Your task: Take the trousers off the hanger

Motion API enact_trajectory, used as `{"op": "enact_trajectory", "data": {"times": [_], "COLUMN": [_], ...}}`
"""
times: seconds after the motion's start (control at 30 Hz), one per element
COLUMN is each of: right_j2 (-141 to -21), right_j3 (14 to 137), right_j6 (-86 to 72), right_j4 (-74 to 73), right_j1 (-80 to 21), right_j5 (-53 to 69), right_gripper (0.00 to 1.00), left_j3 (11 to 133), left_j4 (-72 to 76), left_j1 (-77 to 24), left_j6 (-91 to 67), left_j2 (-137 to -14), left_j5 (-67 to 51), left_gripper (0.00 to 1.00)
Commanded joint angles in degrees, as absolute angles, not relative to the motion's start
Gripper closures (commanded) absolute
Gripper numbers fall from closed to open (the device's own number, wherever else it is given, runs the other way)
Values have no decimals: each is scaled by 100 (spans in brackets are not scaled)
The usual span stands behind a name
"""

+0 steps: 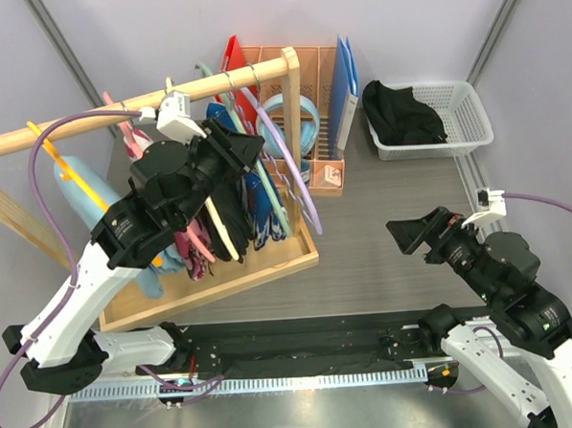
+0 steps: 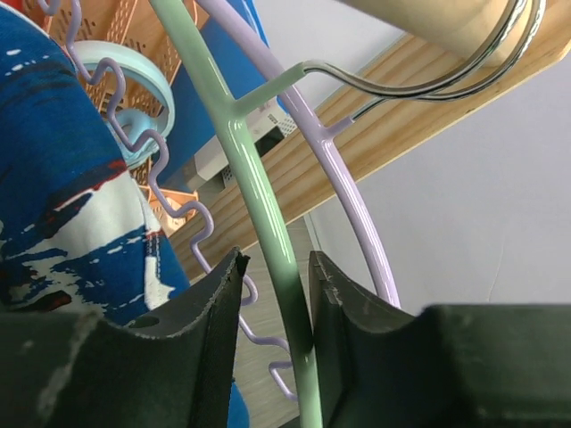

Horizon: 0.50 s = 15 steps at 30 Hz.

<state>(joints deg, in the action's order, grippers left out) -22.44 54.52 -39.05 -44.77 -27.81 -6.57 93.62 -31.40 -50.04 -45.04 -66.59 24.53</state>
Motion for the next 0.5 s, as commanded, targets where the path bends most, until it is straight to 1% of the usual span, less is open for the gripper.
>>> {"op": "enact_trajectory", "data": {"times": [0.0,0.07,0.1,0.17,0.2,0.27,0.3,0.47], "right_j2": [-2259,-2311,-2346,-2460,-2487,-2566,-2584,-2610], "right_j3": [5844,5941,5968,6038,6055,6091,6100,6073], "right_j6": [-3578,-3490,-3394,-3288,-3235,-3138,-3120,-3076], "right_j4": [-4333,-4307,-4298,-4298,-4307,-4342,-4342,-4359], "right_j1": [-2804,-2804,-2804,-2804,-2804,-2804,-2804,-2804], "right_j5": [-80,315,525,702,764,800,809,756], "right_gripper": [2,3,3,4,4,4,4,4], "left_j3": [9282,9290,9334,9387,9413,9431,9448,9431], "left_j4": [-2646,-2619,-2619,-2628,-2628,-2540,-2505,-2260], "left_j1": [-4887,-4878,-4878,-4878,-4869,-4887,-4878,-4887], "left_j6": [-4526,-4491,-4483,-4438,-4430,-4386,-4351,-4026], "left_j2": [-6531,-6486,-6478,-6407,-6381,-6285,-6249,-6012], "left_j5": [2470,2391,2373,2321,2303,2233,2154,2092], "left_gripper": [68,74,78,85,91,98,100,100]}}
